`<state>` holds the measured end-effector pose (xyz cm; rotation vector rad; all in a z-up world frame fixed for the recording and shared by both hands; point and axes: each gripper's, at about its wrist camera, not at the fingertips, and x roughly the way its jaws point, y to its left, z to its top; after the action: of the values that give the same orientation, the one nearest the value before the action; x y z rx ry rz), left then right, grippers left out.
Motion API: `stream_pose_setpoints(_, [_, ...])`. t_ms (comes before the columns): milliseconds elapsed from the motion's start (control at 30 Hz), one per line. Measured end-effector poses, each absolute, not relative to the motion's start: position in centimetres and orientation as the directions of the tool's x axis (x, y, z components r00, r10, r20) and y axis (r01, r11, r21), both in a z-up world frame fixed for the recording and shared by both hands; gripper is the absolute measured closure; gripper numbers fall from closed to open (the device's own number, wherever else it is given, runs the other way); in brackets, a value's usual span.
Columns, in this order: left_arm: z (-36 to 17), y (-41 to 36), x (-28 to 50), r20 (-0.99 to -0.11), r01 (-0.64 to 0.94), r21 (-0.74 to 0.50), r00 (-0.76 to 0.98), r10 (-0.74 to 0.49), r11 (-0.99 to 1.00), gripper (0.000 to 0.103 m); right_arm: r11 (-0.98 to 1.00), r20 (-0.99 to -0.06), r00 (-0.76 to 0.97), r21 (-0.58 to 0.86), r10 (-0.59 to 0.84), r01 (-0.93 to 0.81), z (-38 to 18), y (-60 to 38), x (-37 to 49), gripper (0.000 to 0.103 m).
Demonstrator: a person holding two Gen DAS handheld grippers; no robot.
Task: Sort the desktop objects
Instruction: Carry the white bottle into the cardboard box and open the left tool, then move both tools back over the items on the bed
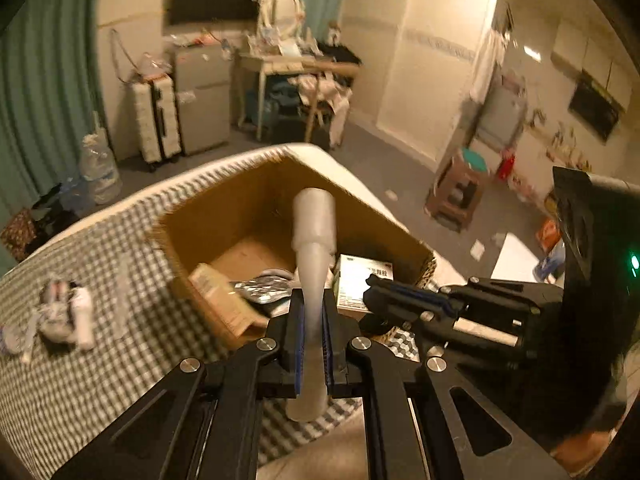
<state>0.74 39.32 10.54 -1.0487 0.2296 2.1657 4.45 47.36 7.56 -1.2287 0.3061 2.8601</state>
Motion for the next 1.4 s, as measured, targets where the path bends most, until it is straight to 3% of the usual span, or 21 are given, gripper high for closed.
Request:
stream_pose_setpoints(100, [9.0,40.5,-1.1,-0.771,-0.657,-0.125,-0.408,0.490,-0.744,0.088,-0.977,-0.737,-0.674,0.175,-0.049,-0.120,5.9,48.6,3.1,0.095])
stream_pose_setpoints(133, [8.3,40.4,-1.9,-0.784,-0.634,-0.107,-0.420,0.457,-0.766,0.082,-0.976,-0.739,-0.673,0.172,-0.039,-0.132,5.6,48.8,2.7,0.077])
stream_pose_setpoints(167, [8.1,40.1,-2.4,-0.787,-0.619,-0.086,-0.438,0.434,-0.781,0.081,-0.975,-0.741,-0.671,0.163,-0.020,-0.150,5.3,49.0,2.5,0.067])
stream_pose_setpoints(200, [7.9,39.9,-2.7,-0.786,-0.611,-0.065,-0.455,0.418,-0.789,0.074,-0.974,-0.749,-0.662,0.141,0.012,-0.178,5.0,49.1,2.3,0.044])
stream_pose_setpoints(233, [7.9,39.3,-2.9,-0.781,-0.604,-0.030,-0.483,0.396,-0.796,0.056,-0.972,-0.761,-0.647,0.115,0.048,-0.206,4.8,49.3,2.2,0.028])
stream_pose_setpoints(267, [8.0,39.0,-3.0,-0.777,-0.602,-0.018,-0.494,0.391,-0.798,0.044,-0.970,-0.764,-0.641,0.098,0.069,-0.221,4.8,49.4,2.2,0.028])
stream_pose_setpoints(300, [8.3,38.5,-3.0,-0.763,-0.596,-0.010,-0.515,0.391,-0.803,0.025,-0.971,-0.757,-0.649,0.094,0.075,-0.222,4.8,49.5,2.3,0.028])
stream_pose_setpoints(333, [8.7,38.0,-3.0,-0.746,-0.585,-0.007,-0.538,0.393,-0.811,0.017,-0.971,-0.748,-0.660,0.101,0.070,-0.218,5.0,49.5,2.4,0.028])
stream_pose_setpoints(600, [12.2,32.6,-1.7,-0.709,-0.440,-0.016,-0.628,0.321,-0.898,0.014,-0.976,-0.649,-0.756,0.096,0.088,-0.197,9.6,47.3,4.8,0.027])
stream_pose_setpoints(733, [16.2,28.0,1.7,-0.591,-0.323,0.119,-0.783,0.194,-0.939,0.001,-0.989,-0.567,-0.820,0.063,0.072,-0.130,13.8,43.7,6.8,0.022])
stream_pose_setpoints(833, [18.5,25.3,4.2,-0.524,-0.285,0.194,-0.839,0.146,-0.939,0.000,-0.995,-0.514,-0.856,0.034,0.061,-0.091,16.7,40.6,8.4,0.012])
stream_pose_setpoints(1000, [20.2,21.7,7.8,-0.453,-0.201,0.277,-0.890,0.057,-0.939,0.000,-1.000,-0.446,-0.895,0.005,-0.003,0.001,20.1,35.6,11.0,0.011])
stream_pose_setpoints(1200, [19.1,16.5,9.5,-0.468,-0.139,0.270,-0.884,-0.004,-0.953,0.000,-0.998,-0.408,-0.911,-0.010,-0.052,0.062,20.8,31.7,12.0,0.011])
stream_pose_setpoints(1400, [15.6,10.9,8.3,-0.512,-0.022,0.198,-0.855,-0.084,-0.980,0.000,-0.996,-0.461,-0.885,-0.020,-0.067,0.086,18.5,29.6,10.1,0.011])
